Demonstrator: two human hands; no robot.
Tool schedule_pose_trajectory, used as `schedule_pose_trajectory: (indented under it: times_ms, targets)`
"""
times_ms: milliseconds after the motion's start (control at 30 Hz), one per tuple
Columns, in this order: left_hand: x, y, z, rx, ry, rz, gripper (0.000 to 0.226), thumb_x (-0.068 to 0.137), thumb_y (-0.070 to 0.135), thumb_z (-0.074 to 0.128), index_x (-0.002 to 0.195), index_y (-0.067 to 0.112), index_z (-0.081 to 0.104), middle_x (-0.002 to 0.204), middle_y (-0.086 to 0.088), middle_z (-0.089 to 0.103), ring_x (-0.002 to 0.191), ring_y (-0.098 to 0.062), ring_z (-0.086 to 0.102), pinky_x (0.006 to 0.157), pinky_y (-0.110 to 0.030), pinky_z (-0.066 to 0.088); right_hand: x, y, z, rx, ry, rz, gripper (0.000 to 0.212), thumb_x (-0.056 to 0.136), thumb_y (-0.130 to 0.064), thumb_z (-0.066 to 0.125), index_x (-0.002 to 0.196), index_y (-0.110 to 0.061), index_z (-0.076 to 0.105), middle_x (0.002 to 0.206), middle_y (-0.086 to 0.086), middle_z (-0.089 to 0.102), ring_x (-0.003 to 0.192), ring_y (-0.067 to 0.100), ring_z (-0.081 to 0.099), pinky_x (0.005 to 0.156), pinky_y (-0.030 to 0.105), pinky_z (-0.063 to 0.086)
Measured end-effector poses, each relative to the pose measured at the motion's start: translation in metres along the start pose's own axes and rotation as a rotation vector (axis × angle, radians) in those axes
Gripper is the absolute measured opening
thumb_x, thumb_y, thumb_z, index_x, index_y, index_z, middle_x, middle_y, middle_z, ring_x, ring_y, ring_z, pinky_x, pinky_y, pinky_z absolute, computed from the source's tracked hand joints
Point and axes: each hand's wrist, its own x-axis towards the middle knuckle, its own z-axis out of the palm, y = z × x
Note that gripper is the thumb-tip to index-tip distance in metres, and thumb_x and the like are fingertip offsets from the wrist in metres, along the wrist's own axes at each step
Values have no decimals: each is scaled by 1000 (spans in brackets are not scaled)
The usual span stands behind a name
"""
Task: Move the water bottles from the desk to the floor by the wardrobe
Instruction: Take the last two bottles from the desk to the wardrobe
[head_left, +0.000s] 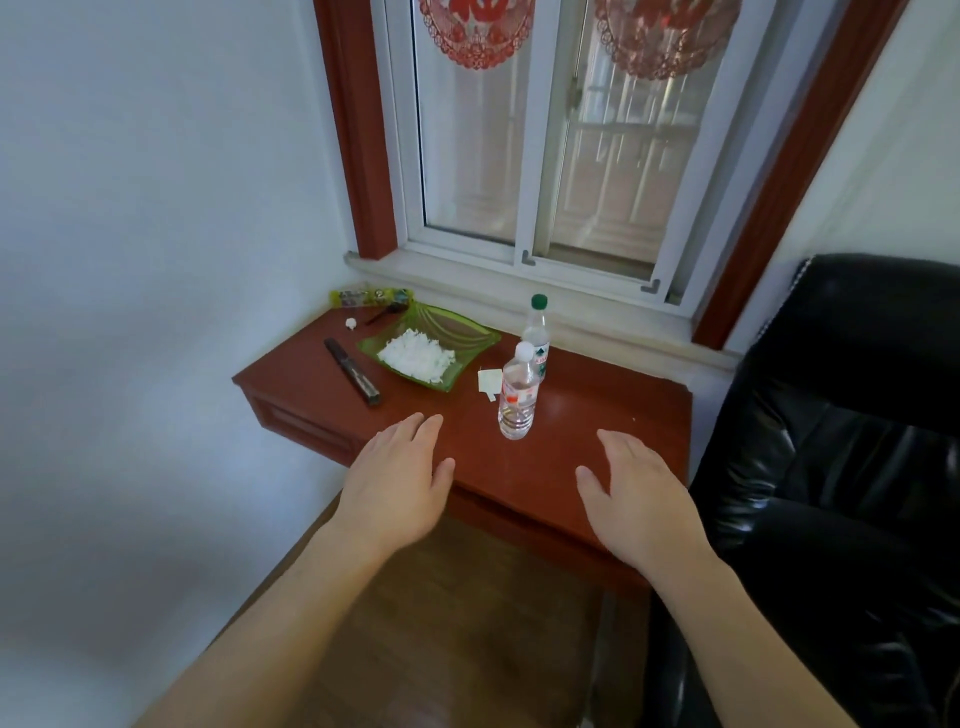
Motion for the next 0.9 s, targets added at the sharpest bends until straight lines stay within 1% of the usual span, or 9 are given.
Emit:
schedule_pose_trajectory:
  times_ms: [133,233,333,433,500,567,700,800,900]
  targets:
    - [61,0,4,-25,-14,19,69,100,50,48,159,21,26,163,0,33,148,-20,34,117,-38,34,58,-2,1,10,-12,-15,66,97,-49,50,153,-18,32,156,1,39,142,19,36,114,34,33]
    - [97,-1,6,-91,-44,28,82,92,56,59,159,24,23,163,4,31,147,-18,34,112,-40,40,92,-8,2,18,-21,-9,75,93,-53,57,154,-18,28,156,1,38,142,20,37,112,35,36]
    - [138,-6,12,-182,-76,41,90,86,57,68,158,27,23,162,4,32,145,-17,37,112,-40,41,128,-14,8,33,-32,18,81,89,-55,62,154,-20,27,157,1,37,142,19,38,111,35,36]
    - [181,-14,18,-252,-94,83,89,86,54,71,158,28,25,161,3,35,144,-17,39,115,-38,39,163,-18,20,56,-53,52,84,88,-56,64,154,-20,27,156,1,38,141,20,39,112,35,35]
    - [211,-18,24,-306,-106,114,87,86,50,73,157,27,28,159,3,38,143,-16,40,114,-33,34,184,-19,31,100,-65,90,87,85,-59,65,154,-20,28,156,1,39,140,19,39,112,36,34]
    - [242,-23,31,-360,-138,134,86,86,47,75,156,26,30,158,3,41,141,-14,41,112,-29,32,202,-20,44,178,-80,155,92,82,-62,68,154,-21,29,156,0,39,140,18,40,115,38,35]
    - [302,-30,52,-422,-225,171,86,85,44,76,156,25,31,157,3,43,139,-14,45,113,-32,37,234,-23,72,300,-102,290,101,75,-62,76,154,-25,26,155,-5,40,138,15,42,113,40,38]
    - [342,-30,72,-492,-294,164,86,86,41,76,157,26,30,156,2,43,139,-14,45,109,-31,37,253,-22,93,361,-126,358,103,73,-56,80,154,-24,25,153,-5,41,136,15,44,112,39,40]
    - [374,-25,94,-519,-348,165,87,85,40,77,156,27,28,155,1,44,135,-15,48,105,-31,40,266,-21,111,407,-146,420,106,69,-53,84,153,-27,26,152,-8,43,134,15,46,111,41,41]
